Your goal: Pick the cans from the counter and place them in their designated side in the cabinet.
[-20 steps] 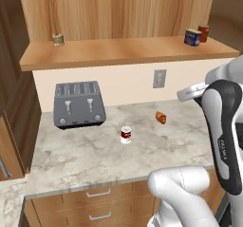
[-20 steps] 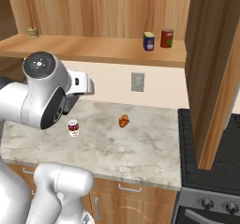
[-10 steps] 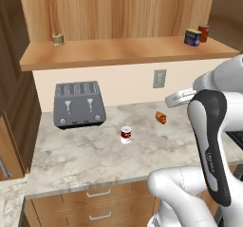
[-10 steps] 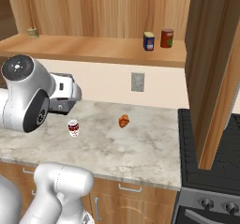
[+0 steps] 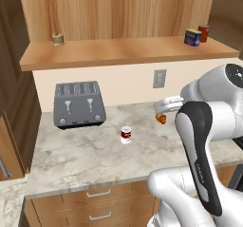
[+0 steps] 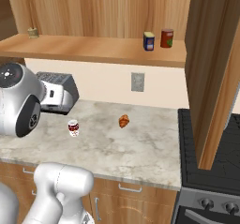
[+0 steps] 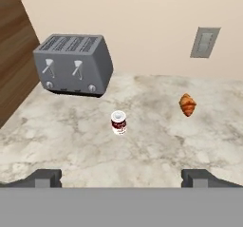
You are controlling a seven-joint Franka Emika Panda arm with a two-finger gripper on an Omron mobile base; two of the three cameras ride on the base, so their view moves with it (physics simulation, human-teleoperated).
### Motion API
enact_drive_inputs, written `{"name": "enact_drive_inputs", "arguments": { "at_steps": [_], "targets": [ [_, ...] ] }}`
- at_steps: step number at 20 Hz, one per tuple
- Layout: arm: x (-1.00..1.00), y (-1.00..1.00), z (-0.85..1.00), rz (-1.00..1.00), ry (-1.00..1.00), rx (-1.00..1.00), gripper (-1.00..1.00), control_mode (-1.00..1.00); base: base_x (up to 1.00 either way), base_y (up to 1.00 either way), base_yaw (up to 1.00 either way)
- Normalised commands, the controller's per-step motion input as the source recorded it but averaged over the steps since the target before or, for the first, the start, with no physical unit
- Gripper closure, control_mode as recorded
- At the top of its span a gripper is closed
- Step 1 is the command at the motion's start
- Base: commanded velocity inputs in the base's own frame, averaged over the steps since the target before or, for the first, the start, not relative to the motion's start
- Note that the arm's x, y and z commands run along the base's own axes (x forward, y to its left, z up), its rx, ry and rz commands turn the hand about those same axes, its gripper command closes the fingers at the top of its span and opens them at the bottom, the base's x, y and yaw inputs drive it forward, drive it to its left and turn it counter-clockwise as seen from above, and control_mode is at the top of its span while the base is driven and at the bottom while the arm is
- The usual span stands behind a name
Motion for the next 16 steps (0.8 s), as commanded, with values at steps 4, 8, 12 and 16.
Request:
{"name": "enact_drive_inputs", "arguments": {
  "at_steps": [4, 8, 12, 16],
  "targets": [
    [0.09, 0.11, -0.1, -0.01, 0.05, 0.0, -1.0, -1.0, 0.0, 0.0, 0.0],
    [0.15, 0.1, -0.13, -0.01, 0.1, 0.0, -1.0, -1.0, 0.0, 0.0, 0.0],
    [0.14, 0.12, -0.14, 0.0, 0.1, 0.0, -1.0, -1.0, 0.0, 0.0, 0.0],
    [0.19, 0.2, -0.2, 0.0, 0.08, 0.0, -1.0, -1.0, 0.0, 0.0, 0.0]
  ]
}}
